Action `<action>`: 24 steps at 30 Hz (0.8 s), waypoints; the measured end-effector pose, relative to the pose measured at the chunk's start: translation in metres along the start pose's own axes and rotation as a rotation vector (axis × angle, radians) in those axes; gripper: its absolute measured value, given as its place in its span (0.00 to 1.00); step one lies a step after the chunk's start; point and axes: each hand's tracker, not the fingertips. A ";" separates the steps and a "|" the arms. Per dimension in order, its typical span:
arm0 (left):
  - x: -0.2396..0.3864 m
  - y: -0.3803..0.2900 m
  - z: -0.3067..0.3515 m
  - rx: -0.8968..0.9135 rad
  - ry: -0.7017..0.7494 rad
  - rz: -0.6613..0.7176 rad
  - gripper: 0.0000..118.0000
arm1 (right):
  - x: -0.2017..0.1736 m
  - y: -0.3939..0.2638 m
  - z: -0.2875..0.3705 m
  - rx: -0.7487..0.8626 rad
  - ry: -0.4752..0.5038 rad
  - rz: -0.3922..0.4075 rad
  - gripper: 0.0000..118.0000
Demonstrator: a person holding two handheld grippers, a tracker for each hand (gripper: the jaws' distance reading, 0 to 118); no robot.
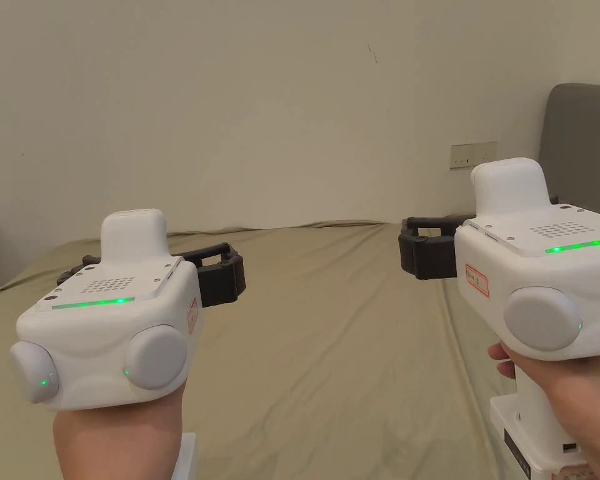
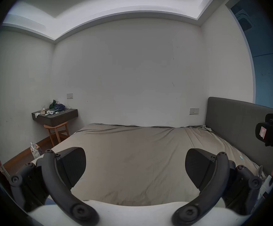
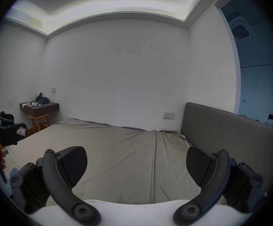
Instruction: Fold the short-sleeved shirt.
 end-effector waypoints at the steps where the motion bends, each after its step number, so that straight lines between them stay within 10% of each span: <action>1: 0.000 0.000 0.000 0.002 0.005 -0.006 1.00 | 0.001 0.000 0.002 0.017 0.021 -0.014 1.00; 24: -0.001 0.007 0.002 -0.002 -0.010 0.002 1.00 | -0.008 0.006 0.011 0.011 -0.041 -0.021 1.00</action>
